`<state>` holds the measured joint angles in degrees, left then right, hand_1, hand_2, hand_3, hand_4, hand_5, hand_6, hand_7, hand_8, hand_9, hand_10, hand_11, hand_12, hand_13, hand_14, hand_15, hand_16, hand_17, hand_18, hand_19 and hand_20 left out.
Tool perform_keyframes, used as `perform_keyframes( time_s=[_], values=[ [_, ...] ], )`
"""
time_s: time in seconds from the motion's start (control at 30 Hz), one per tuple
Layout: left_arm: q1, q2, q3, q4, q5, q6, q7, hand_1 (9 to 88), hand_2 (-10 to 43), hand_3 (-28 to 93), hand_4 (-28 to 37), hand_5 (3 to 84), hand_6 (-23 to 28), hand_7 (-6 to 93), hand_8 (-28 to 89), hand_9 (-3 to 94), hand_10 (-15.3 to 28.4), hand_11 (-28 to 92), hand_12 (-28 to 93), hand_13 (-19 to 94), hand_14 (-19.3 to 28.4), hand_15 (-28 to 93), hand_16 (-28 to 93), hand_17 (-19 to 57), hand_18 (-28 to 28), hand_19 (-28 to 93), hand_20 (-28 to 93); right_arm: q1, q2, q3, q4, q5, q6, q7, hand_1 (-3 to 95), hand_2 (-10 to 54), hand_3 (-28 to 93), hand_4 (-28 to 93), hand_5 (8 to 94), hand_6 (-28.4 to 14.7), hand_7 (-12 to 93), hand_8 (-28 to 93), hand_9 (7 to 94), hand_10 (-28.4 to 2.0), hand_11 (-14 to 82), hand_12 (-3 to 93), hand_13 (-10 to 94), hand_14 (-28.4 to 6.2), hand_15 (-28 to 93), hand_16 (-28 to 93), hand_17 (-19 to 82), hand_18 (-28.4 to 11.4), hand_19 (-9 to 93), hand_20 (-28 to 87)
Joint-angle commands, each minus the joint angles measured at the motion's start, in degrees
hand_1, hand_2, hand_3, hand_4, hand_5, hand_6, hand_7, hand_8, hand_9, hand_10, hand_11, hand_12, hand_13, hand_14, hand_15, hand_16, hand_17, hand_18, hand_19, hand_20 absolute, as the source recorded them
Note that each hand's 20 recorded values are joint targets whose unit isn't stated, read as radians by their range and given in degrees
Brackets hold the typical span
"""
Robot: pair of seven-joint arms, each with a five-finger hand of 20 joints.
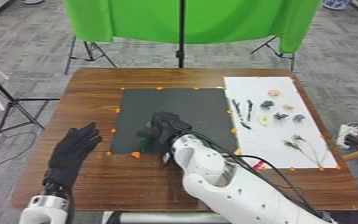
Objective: Arrange flowers
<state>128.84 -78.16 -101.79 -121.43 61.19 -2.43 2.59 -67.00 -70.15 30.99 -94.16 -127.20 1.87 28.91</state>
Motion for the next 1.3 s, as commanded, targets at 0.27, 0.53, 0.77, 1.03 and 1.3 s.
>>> perform_keyframes(
  time_s=[0.27,0.53,0.77,1.03,1.3],
  values=[
    [-0.3,-0.01,0.56,0.86,0.17,-0.65,-0.54,19.4,9.6,62,-28.3,42.4,8.4,4.7,-4,37.0,13.8,15,11,27,18.5,25,-2,-0.1,15.1,19,19,-0.2,-0.9,0.1,1.1,1.0,-0.6,-1.1,16.7,4.5,65,-12,72.5,-4.4,12,-8,86.5,-16.3,40.8,26.2,93,-5.7,57,33,70,-10.5,93,50],
    [-0.2,-0.46,0.42,0.64,0.27,-0.57,-0.71,19.3,9.4,63,-28.3,42.3,8.3,4.7,-4,37.1,13.8,15,11,27,18.5,25,-2,-0.1,15.1,19,19,-1.3,3.5,3.6,-5.1,3.5,2.5,-1.3,17.1,3.1,65,-11,71.0,-3.9,13,-8,85.4,-16.2,40.6,26.3,92,-5.8,57,33,69,-11.1,93,50],
    [0.5,0.17,-0.86,-0.03,0.71,0.65,0.31,19.2,9.4,63,-28.3,42.4,8.3,4.8,-4,37.6,13.8,15,11,27,18.6,26,-2,-0.2,15.2,20,19,-14.8,17.7,22.4,-23.5,1.6,9.2,-1.3,26.9,-8.0,68,-11,69.8,-3.5,14,-8,80.1,-16.0,32.9,26.9,86,-7.7,57,32,62,-14.1,93,50],
    [1.6,0.09,-1.15,-0.78,0.73,2.34,0.56,19.3,8.7,64,-28.3,43.4,8.5,5.4,-4,39.0,13.9,16,11,28,18.6,27,-2,-0.1,15.1,20,19,-43.0,23.3,59.2,-31.9,-2.2,4.0,2.5,33.3,-9.5,68,-16,67.2,-3.5,15,-7,72.9,-16.3,26.3,26.4,78,-9.4,59,32,54,-16.1,93,49],
    [1.4,0.08,-1.46,-1.06,1.47,1.66,0.33,20.0,8.4,64,-28.3,43.5,8.4,5.7,-5,39.0,14.0,16,11,28,18.7,28,-2,0.0,15.1,20,19,-53.6,23.2,74.0,-29.9,-1.5,-11.1,4.3,33.4,-9.5,66,-24,60.0,-5.1,12,-7,62.6,-17.1,20.6,25.6,71,-11.3,60,32,51,-17.2,93,49]
  ],
)
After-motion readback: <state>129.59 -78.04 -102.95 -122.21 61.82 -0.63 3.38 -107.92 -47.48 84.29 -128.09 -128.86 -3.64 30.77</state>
